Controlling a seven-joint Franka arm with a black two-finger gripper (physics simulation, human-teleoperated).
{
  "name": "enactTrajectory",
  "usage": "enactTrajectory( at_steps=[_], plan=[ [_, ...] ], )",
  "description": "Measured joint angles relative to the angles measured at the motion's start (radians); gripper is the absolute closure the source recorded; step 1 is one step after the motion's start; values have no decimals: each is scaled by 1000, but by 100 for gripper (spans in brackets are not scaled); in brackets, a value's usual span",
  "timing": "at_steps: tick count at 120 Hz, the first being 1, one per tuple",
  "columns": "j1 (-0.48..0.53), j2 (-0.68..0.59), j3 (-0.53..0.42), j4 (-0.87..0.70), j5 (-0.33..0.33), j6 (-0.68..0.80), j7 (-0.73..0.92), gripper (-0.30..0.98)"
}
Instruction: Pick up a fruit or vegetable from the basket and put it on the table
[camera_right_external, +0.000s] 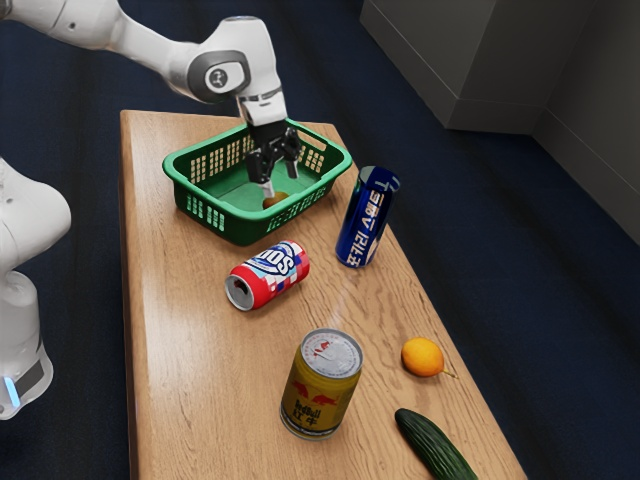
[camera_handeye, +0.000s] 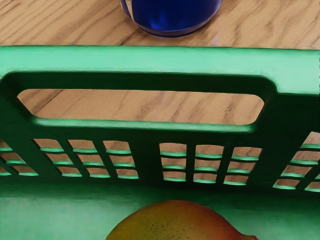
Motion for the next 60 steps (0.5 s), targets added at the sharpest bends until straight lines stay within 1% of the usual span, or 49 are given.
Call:
enactTrajectory(
  at_steps=[16, 45, 60],
  plan=[
    [-9, 1, 10, 11, -1, 0, 3, 2],
    [-7, 9, 60, 15, 0, -26, 12, 2],
    [-7, 66, 71, 28, -2, -65, 17, 2]
  ],
)
